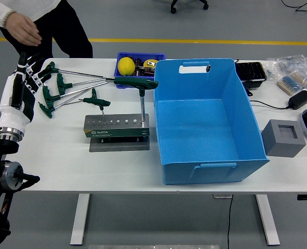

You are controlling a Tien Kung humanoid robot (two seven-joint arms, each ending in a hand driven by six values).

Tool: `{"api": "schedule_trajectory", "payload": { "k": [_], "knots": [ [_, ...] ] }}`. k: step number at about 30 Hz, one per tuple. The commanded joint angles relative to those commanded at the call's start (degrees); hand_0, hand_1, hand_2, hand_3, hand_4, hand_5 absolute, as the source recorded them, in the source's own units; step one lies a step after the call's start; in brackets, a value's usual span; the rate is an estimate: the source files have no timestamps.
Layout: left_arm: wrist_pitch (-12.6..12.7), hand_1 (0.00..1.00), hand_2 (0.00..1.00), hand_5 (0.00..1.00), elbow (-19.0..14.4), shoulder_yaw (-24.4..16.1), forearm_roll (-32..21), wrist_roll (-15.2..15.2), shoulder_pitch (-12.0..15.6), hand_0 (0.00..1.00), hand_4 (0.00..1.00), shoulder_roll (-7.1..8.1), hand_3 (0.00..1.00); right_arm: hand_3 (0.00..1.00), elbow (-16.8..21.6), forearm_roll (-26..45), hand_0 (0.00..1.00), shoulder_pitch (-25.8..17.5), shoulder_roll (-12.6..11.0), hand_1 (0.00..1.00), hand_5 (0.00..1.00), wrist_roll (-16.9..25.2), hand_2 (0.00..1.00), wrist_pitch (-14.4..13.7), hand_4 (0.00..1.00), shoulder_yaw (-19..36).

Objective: Lift tool from toolbox,place it in box,lift tool from toolbox,place it in box

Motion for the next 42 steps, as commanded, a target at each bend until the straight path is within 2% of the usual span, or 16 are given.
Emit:
{"api": "schedule_trajectory", "payload": {
  "k": [24,32,34,35,38,40,41,42],
  "knots": [
    [0.5,0.774,0.895,0.859,0.0,0.0,2.5,-0.8,-0.2,0.785,0.998,-0.27,0.839,0.621,0.0,-0.2,0.683,0.1,0.0,0.639,0.769,0.0,0.724,0.1,0.839,0.2],
    [0.6,0.775,0.895,0.854,-0.3,-0.1,3.6,-1.0,-0.2,0.785,0.998,0.06,0.842,0.621,0.0,-0.7,0.684,0.0,-0.1,0.639,0.768,0.0,0.724,0.2,0.839,0.6],
    [0.7,0.775,0.895,0.854,-0.6,-0.1,6.2,-1.4,-0.4,0.785,0.998,0.33,0.842,0.621,0.0,-0.8,0.684,0.0,-0.1,0.639,0.768,-0.1,0.724,0.2,0.839,0.6],
    [1.1,0.806,0.921,0.821,-1.1,-0.1,8.1,-1.9,-0.7,0.816,0.998,0.57,0.898,0.621,0.0,-0.8,0.684,0.0,-0.1,0.639,0.769,-0.1,0.724,0.2,0.84,0.6],
    [2.9,0.806,0.921,0.821,-3.7,-0.4,15.5,-4.1,-1.9,0.816,0.998,1.32,0.898,0.621,0.0,-0.9,0.684,0.0,-0.1,0.639,0.769,-0.1,0.724,0.2,0.84,0.7],
    [1.9,0.806,0.921,0.821,-5.7,0.5,20.3,-5.5,-3.2,0.816,0.998,2.1,0.898,0.621,0.0,-0.9,0.684,0.0,0.0,0.639,0.769,-0.2,0.724,0.2,0.84,0.7],
    [1.7,0.916,0.996,0.733,-5.9,0.7,22.2,-5.6,-3.3,0.939,0.998,2.21,0.998,0.621,0.0,-0.9,0.684,-0.1,0.0,0.639,0.769,-0.2,0.724,0.2,0.84,0.7],
    [0.5,0.916,0.996,0.733,-6.3,2.1,24.7,-5.5,-4.4,0.939,0.998,3.0,0.998,0.621,0.0,-0.9,0.684,0.0,0.0,0.639,0.769,-0.2,0.724,0.2,0.84,0.7]
  ]
}}
